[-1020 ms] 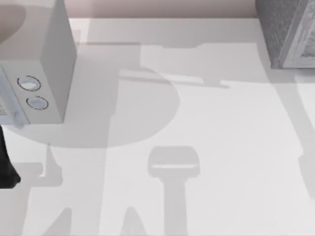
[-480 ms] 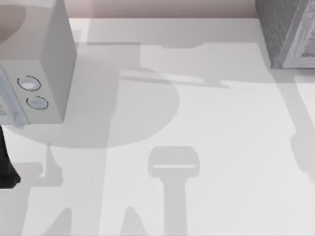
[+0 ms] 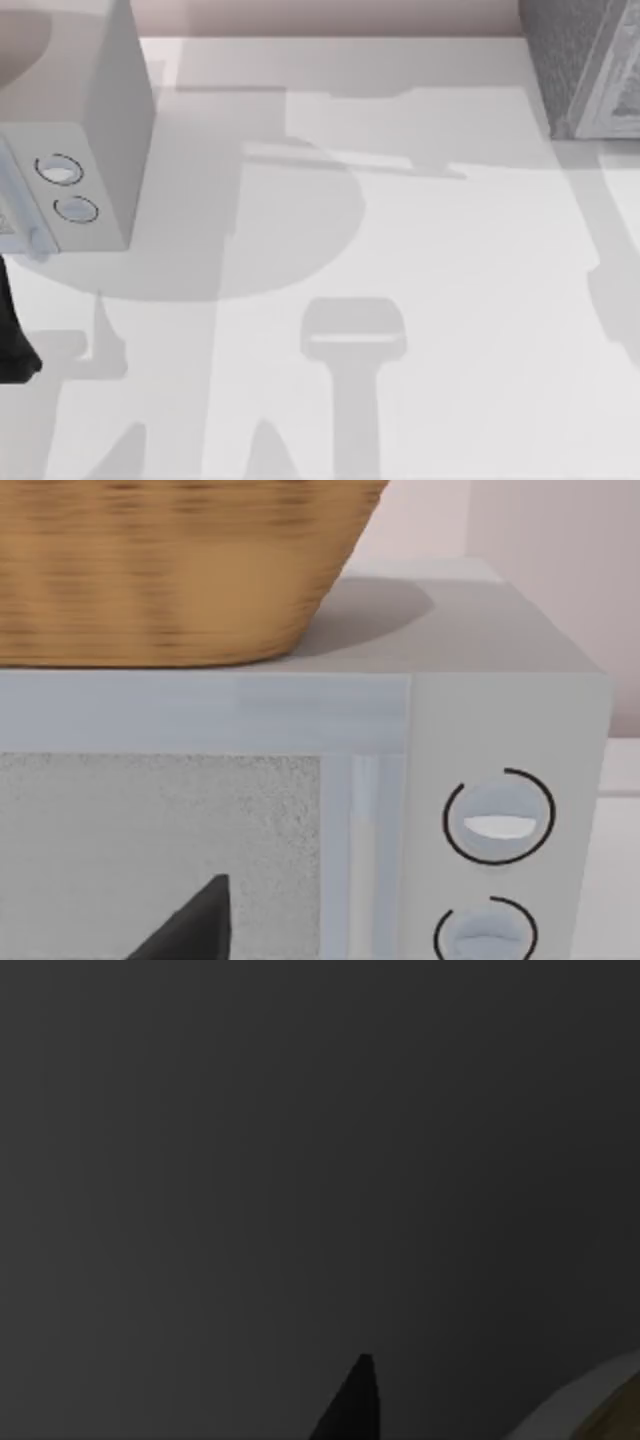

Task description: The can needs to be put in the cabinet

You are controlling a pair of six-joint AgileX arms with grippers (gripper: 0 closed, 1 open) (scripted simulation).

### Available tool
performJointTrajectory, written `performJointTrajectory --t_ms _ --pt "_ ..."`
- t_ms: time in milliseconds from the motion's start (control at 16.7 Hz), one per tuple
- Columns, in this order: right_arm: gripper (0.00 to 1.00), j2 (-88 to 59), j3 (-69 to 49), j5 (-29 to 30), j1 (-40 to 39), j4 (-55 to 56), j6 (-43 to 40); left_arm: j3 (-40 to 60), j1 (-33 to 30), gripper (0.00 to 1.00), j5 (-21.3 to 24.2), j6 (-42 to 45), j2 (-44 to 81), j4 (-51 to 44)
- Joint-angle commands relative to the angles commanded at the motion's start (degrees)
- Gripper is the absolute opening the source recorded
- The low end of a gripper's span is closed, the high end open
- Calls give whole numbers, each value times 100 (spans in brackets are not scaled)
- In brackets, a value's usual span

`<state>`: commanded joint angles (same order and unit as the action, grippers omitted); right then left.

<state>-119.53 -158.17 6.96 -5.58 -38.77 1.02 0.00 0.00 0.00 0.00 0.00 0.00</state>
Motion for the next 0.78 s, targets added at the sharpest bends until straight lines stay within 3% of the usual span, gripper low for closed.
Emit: performJointTrajectory --t_ms 720,780 --pt "98 0 0 0 0 0 0 0 0 100 0 0 0 0" --pt "100 0 0 0 0 0 0 0 0 100 0 0 0 0"
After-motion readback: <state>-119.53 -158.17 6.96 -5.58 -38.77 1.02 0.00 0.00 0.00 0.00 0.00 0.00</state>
